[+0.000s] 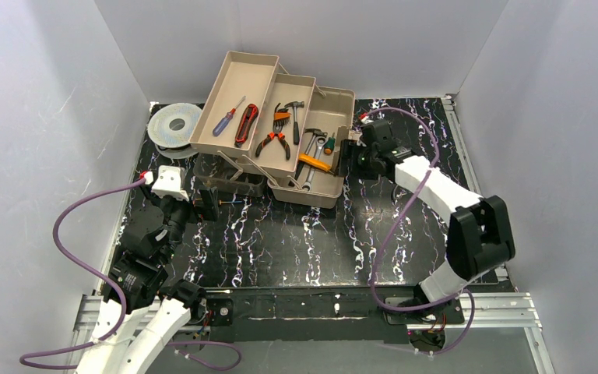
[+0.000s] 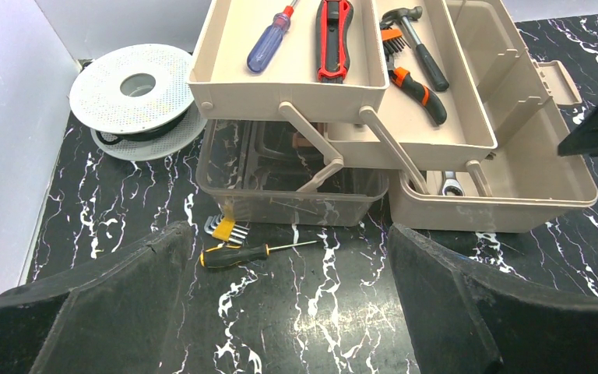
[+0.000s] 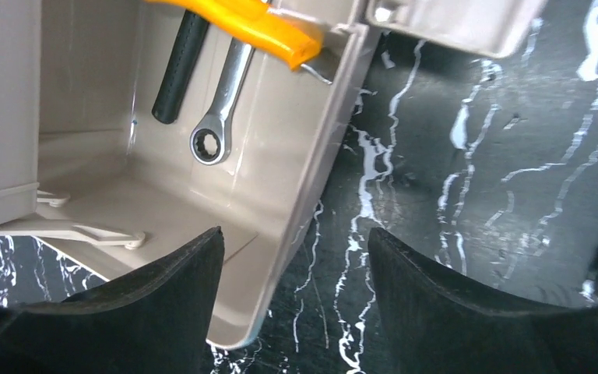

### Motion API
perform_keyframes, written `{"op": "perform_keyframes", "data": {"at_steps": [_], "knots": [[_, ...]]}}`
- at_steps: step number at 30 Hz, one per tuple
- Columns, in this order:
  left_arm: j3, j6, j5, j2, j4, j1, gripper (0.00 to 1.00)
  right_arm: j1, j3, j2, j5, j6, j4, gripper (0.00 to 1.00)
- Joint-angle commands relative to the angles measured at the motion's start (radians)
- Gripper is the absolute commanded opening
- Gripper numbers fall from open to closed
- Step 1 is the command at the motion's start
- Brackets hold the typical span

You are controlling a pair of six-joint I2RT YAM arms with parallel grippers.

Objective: Pack the tool kit

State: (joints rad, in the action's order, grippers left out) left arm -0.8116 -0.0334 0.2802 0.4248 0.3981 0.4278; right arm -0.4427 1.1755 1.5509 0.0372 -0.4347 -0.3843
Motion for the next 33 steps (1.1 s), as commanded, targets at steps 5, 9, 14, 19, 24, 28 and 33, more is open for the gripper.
{"op": "perform_keyframes", "data": {"at_steps": [5, 9, 14, 19, 24, 28, 33], "knots": [[0.005, 0.010, 0.026, 0.018, 0.004, 0.005, 0.98, -0.007, 0.035, 0.103, 0.023, -0.042, 0.034, 0.42], [0.006, 0.011, 0.027, 0.026, 0.003, 0.005, 0.98, 0.050, -0.043, 0.042, 0.006, -0.062, 0.064, 0.01], [0.000, 0.011, 0.018, 0.041, 0.006, 0.005, 0.98, 0.169, -0.128, -0.043, 0.029, -0.072, 0.099, 0.01], [0.000, 0.012, 0.023, 0.046, 0.005, 0.005, 0.98, 0.201, -0.136, -0.066, 0.044, -0.067, 0.096, 0.01], [0.002, 0.009, 0.028, 0.047, 0.005, 0.005, 0.98, 0.202, -0.121, -0.118, -0.009, -0.038, 0.054, 0.62], [0.002, 0.007, 0.020, 0.048, 0.002, 0.005, 0.98, 0.251, -0.137, -0.198, -0.101, -0.018, 0.026, 0.65], [0.001, 0.001, 0.005, 0.062, -0.001, 0.005, 0.98, 0.388, -0.186, -0.260, -0.205, -0.084, 0.024, 0.70]]}}
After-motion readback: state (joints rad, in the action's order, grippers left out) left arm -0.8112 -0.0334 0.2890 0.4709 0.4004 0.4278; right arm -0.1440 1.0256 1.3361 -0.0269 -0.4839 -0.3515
